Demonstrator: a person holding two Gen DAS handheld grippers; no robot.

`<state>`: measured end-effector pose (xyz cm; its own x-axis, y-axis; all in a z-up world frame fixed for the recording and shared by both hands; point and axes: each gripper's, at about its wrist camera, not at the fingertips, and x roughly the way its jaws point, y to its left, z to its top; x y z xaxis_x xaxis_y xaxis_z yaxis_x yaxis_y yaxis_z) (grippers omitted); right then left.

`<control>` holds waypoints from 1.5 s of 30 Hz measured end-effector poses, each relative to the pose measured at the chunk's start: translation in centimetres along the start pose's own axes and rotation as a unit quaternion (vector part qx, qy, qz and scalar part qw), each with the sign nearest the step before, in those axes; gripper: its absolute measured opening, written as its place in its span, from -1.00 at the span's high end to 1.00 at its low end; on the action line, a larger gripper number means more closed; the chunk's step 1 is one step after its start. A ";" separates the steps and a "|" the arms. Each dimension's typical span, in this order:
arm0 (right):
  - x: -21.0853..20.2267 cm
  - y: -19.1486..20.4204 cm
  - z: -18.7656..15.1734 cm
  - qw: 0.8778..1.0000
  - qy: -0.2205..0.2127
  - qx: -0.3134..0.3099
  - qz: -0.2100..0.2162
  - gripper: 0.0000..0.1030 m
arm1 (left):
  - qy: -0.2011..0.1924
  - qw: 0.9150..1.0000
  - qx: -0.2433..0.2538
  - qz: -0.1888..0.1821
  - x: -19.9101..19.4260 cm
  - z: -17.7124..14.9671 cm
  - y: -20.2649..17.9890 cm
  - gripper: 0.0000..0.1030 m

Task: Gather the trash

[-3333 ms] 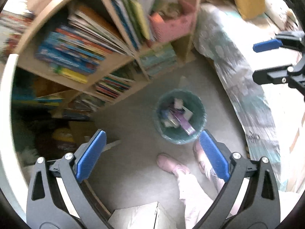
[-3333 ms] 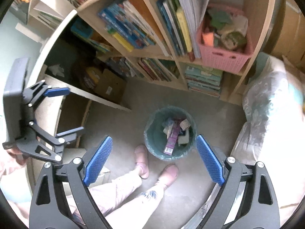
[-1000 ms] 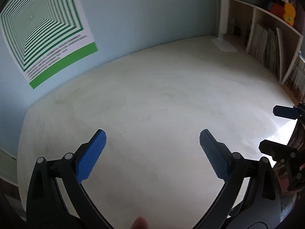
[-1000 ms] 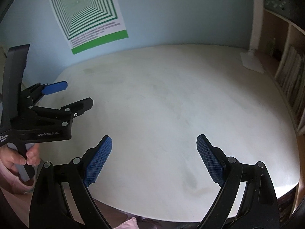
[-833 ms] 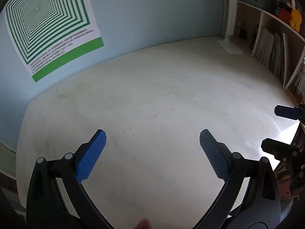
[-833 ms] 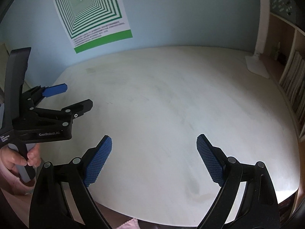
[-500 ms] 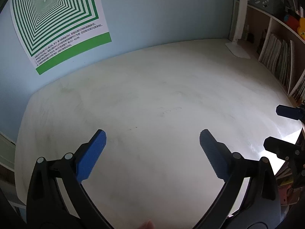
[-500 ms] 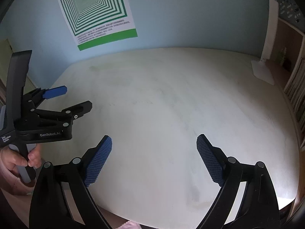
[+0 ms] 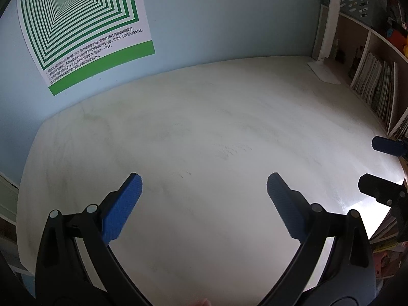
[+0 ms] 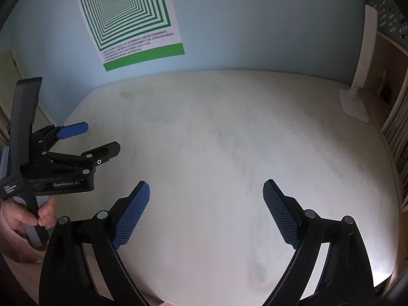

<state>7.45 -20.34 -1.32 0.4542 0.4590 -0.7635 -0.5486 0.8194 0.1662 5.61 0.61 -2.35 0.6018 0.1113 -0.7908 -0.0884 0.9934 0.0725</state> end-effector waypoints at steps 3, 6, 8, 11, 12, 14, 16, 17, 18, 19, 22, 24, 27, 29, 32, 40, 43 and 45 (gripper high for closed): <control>0.2 0.1 0.1 1.000 0.000 0.004 -0.004 -0.74 | -0.001 1.000 0.002 -0.001 0.1 0.2 0.3 -0.87; 0.4 0.1 0.1 1.000 0.001 0.012 -0.005 -0.74 | 0.001 1.000 0.002 0.000 0.2 0.3 0.7 -0.87; 0.4 0.1 0.2 1.000 0.001 0.014 -0.005 -0.74 | 0.003 1.000 0.001 -0.001 0.3 0.3 0.9 -0.87; 0.6 0.1 0.3 1.000 0.004 0.014 -0.006 -0.74 | 0.006 1.000 0.002 0.000 0.5 0.3 1.1 -0.87; 0.7 0.1 0.3 1.000 0.004 0.014 -0.007 -0.74 | 0.008 1.000 0.002 0.001 0.5 0.3 1.2 -0.87; 0.8 0.1 0.2 1.000 0.006 0.015 -0.006 -0.74 | 0.010 1.000 0.003 0.001 0.7 0.1 1.3 -0.87; 0.8 0.1 0.2 1.000 0.006 0.017 -0.007 -0.74 | 0.012 1.000 0.004 0.001 0.9 0.0 1.4 -0.87; 0.9 0.1 0.2 1.000 0.006 0.019 -0.005 -0.74 | 0.012 1.000 0.004 0.001 0.9 0.0 1.4 -0.87; 0.9 0.1 0.2 1.000 0.006 0.019 -0.005 -0.74 | 0.012 1.000 0.004 0.001 0.9 0.0 1.5 -0.87; 0.9 0.2 0.2 1.000 0.006 0.019 -0.005 -0.74 | 0.011 1.000 0.003 0.000 0.9 0.0 1.6 -0.87; 0.9 0.3 0.3 1.000 0.007 0.015 -0.006 -0.74 | 0.009 1.000 0.001 0.002 0.9 0.0 1.8 -0.87; 0.8 0.3 0.3 1.000 0.006 0.013 -0.006 -0.74 | 0.009 1.000 -0.001 0.002 1.0 0.0 1.9 -0.87; 0.7 0.3 0.3 1.000 0.006 0.012 -0.009 -0.74 | 0.011 1.000 -0.008 0.006 1.0 0.1 2.2 -0.87; 0.6 0.1 0.3 1.000 0.006 0.015 -0.011 -0.74 | 0.014 1.000 -0.009 0.003 1.1 0.1 2.3 -0.87; 0.6 0.2 0.3 1.000 0.006 0.017 -0.011 -0.74 | 0.013 1.000 -0.007 0.006 1.1 0.1 2.3 -0.87; 0.5 0.4 0.5 1.000 0.006 0.010 -0.010 -0.74 | 0.020 1.000 -0.007 0.002 1.2 0.1 2.4 -0.87; 0.5 0.3 0.6 1.000 0.005 0.011 -0.011 -0.74 | 0.018 1.000 -0.004 0.002 1.2 0.3 2.3 -0.87; 0.5 0.4 0.6 1.000 0.005 0.011 -0.010 -0.74 | 0.018 1.000 -0.005 0.001 1.2 0.3 2.3 -0.87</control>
<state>7.94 -19.58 -1.26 0.4580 0.4381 -0.7735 -0.5237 0.8361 0.1635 6.39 2.99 -2.90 0.5735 0.1115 -0.8116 -0.0969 0.9930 0.0679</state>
